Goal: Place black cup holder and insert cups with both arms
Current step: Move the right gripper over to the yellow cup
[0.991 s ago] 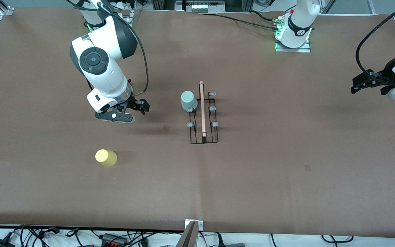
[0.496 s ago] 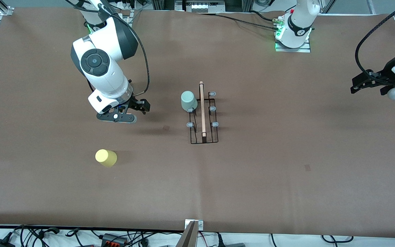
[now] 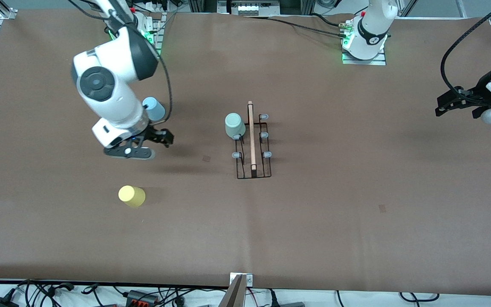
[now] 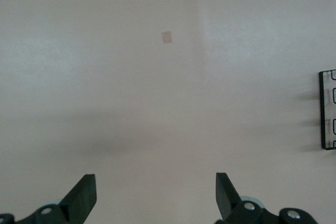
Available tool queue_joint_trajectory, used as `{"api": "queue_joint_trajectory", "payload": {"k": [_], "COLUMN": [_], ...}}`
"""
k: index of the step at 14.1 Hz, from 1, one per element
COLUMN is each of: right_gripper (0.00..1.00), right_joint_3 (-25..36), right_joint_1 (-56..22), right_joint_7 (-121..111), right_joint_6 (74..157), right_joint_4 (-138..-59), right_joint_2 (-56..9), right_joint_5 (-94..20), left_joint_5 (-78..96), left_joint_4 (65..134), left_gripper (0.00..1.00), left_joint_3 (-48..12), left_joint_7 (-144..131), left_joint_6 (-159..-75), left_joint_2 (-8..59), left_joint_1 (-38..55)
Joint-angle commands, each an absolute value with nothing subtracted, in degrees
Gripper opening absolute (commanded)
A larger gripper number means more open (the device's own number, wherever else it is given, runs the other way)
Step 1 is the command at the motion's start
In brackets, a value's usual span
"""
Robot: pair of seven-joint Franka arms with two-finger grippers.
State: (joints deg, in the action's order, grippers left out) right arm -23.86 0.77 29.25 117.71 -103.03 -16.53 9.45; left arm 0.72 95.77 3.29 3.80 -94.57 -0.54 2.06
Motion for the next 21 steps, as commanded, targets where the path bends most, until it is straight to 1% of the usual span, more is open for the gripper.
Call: {"api": "queue_joint_trajectory", "payload": {"k": [1, 7, 11, 12, 15, 21], "right_gripper": [1.00, 1.00, 1.00, 1.00, 1.00, 1.00], "right_joint_3": [-24.5, -24.4, -21.1, -20.4, -20.1, -20.1], "right_joint_1": [5.1, 14.1, 14.5, 14.6, 15.6, 15.3], "right_joint_7": [22.5, 11.6, 11.4, 11.0, 9.5, 7.7], "right_joint_6": [117.4, 116.8, 115.9, 114.5, 111.1, 111.0], "right_joint_4": [-102.5, -102.6, -103.0, -102.9, -103.0, -103.3], "right_joint_2": [-16.3, -16.6, -18.4, -19.2, -19.5, -20.6], "right_joint_5": [10.0, 10.2, 10.4, 10.4, 10.3, 10.4], "left_joint_5": [-0.6, -0.5, -0.5, -0.5, -0.5, -0.4], "left_joint_4": [93.9, 93.8, 93.7, 93.7, 93.8, 93.7], "left_gripper": [1.00, 1.00, 1.00, 1.00, 1.00, 1.00], "left_joint_3": [3.3, 3.3, 3.3, 3.3, 3.4, 3.4], "left_joint_7": [3.7, 3.6, 3.5, 3.4, 3.8, 3.4], "left_joint_6": [-93.9, -92.8, -92.0, -91.9, -91.8, -91.8], "left_joint_2": [0.1, 0.0, 0.0, 0.0, 0.0, 0.2], "left_joint_1": [2.5, 2.5, 2.5, 2.5, 2.4, 2.3]}}
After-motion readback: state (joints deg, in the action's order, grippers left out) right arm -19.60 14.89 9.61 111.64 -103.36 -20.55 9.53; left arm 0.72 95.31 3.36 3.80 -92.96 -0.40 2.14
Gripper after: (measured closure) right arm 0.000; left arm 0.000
